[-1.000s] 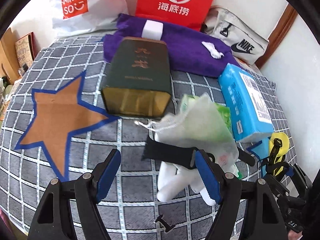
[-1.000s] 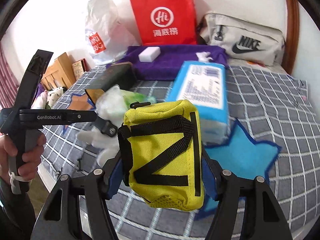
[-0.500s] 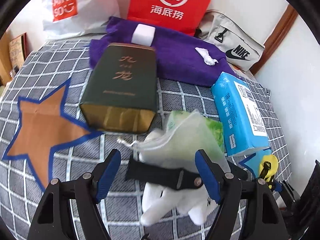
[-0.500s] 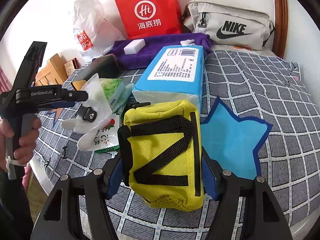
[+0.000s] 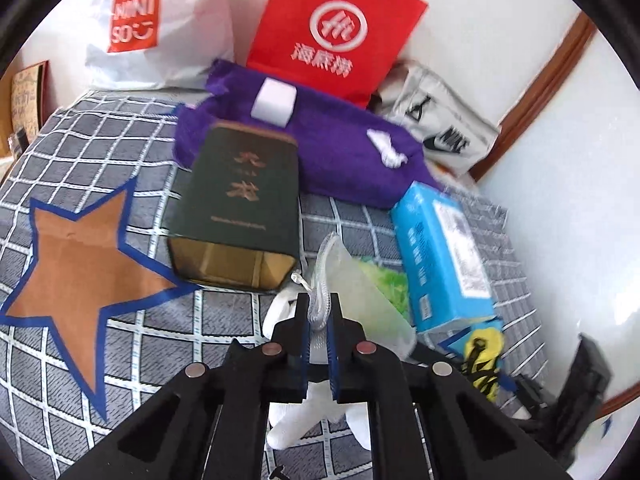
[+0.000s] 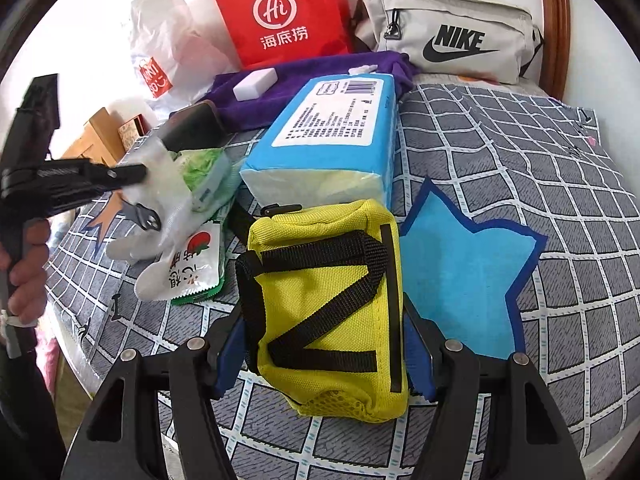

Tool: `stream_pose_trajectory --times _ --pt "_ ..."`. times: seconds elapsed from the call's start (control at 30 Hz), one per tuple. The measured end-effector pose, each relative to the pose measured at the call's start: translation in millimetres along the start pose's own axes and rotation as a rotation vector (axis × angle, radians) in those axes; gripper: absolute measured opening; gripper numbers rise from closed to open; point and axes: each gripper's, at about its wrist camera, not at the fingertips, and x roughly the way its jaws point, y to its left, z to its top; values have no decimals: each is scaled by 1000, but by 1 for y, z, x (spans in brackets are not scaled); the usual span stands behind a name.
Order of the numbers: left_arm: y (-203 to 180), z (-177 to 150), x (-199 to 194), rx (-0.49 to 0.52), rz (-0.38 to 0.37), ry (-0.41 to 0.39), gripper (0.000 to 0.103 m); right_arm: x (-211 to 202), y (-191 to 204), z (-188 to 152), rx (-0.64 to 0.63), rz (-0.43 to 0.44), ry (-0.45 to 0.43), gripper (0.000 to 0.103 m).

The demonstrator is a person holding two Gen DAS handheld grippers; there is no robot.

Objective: Organize soft objects
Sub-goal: 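Grasp the white mesh bag's drawstring with the left tool while the right tool holds the pouch, then lift and carry the mesh bag and yellow pouch toward the purple towel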

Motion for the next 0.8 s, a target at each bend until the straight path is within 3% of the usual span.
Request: stream_pose_trajectory --times 0.47,0.8 --pt "28 1 -51 -67 8 -120 7 -3 8 2 -6 -48 36 67" --pt "36 4 -66 -86 -1 -144 7 -9 16 9 -16 -55 32 66"
